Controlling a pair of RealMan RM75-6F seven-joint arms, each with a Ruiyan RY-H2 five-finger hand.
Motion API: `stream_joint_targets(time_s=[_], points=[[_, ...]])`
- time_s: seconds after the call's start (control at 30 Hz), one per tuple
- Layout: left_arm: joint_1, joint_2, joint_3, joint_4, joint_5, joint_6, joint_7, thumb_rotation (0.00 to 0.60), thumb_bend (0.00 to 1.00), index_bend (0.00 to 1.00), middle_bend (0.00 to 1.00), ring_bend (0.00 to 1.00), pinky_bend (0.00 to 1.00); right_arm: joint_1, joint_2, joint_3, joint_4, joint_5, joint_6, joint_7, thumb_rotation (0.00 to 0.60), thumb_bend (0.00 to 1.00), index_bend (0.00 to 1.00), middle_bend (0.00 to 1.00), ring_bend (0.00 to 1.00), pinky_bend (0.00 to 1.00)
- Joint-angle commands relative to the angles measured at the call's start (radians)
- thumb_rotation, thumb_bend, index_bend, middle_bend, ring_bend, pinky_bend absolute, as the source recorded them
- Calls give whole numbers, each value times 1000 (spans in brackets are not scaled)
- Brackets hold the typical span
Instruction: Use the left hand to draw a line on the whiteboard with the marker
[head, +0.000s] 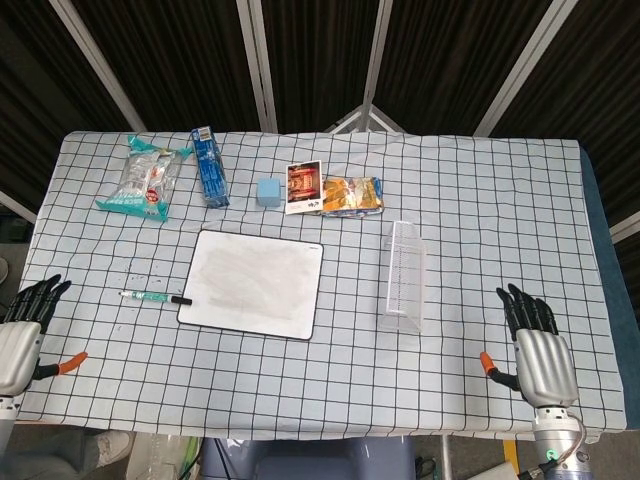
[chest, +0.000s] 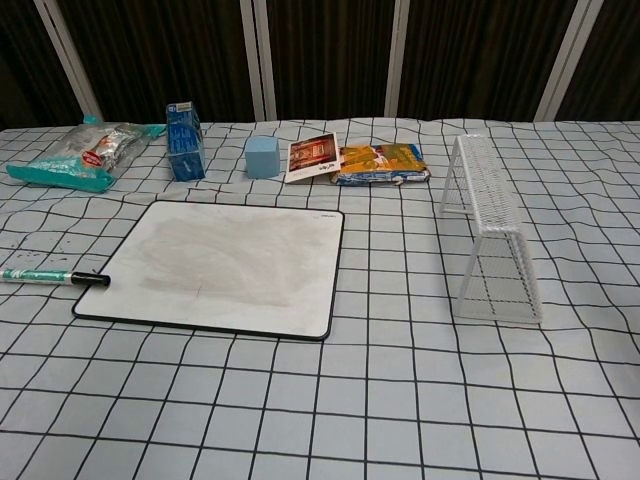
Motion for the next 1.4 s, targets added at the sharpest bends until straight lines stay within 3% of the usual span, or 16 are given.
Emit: stream_joint_targets(time_s=[0.03, 0.3, 0.57, 1.03, 1.4], points=[[-27, -7, -11, 16, -29, -50, 37, 600, 144, 3, 0, 0, 0, 0, 0, 0, 0, 0, 0, 0, 600, 300, 0, 0, 0, 0], [-127, -45, -72, 71, -144, -201, 151, 600, 246, 191, 0, 0, 0, 0, 0, 0, 0, 0, 0, 0, 600, 300, 0, 0, 0, 0], [-230, -155, -116, 203, -260, -348, 237, 600, 342, 369, 43, 0, 0, 0, 0, 0, 0, 0, 0, 0, 600, 299, 0, 0, 0, 0], [-322, -296, -137, 376, -363, -475, 305, 600, 399, 423, 72, 0, 0, 0, 0, 0, 0, 0, 0, 0, 600, 299, 0, 0, 0, 0], [-379, -375, -131, 428, -385, -540, 325, 600, 434, 425, 73, 0, 0, 0, 0, 0, 0, 0, 0, 0, 600, 299, 0, 0, 0, 0]])
